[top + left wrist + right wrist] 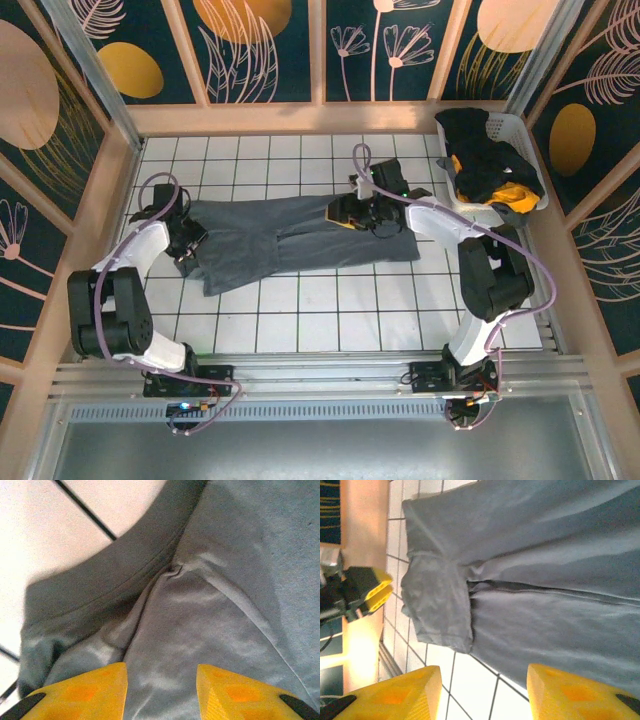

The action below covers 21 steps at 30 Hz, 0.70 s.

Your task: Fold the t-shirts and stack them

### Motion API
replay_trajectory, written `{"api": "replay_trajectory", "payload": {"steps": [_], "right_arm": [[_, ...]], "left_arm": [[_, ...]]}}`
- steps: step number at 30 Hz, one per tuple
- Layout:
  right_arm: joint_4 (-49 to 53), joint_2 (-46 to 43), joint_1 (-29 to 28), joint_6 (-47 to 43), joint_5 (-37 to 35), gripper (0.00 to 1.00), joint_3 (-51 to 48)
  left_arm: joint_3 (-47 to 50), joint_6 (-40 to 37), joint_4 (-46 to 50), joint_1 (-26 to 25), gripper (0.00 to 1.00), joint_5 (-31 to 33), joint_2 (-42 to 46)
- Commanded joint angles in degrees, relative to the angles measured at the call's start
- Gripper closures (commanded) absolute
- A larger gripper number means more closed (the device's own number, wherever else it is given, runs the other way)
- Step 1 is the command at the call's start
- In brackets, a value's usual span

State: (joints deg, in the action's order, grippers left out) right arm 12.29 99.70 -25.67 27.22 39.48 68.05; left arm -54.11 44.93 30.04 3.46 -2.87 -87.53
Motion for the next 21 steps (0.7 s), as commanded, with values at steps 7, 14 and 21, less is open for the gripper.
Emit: {"api": "replay_trajectory", "payload": {"steps": [7,14,21], "right_arm": [[0.3,0.0,0.3,-1.2,2.2,0.51,2.1],[-0.7,0.8,0.3,-0.2,2.5,0.51,2.1],[0.3,1.3,0.3,-0.5,1.7,0.52,3.3]], "left_arm": [[2.2,-8.4,-2.8,-0.1,0.65,3.5,-3.9],[3.3,-8.6,-3.6,0.0,0.67,2.6,-4.2],[2.4,-8.0,-3.9,-0.1,0.96,2.3,-4.3]]}}
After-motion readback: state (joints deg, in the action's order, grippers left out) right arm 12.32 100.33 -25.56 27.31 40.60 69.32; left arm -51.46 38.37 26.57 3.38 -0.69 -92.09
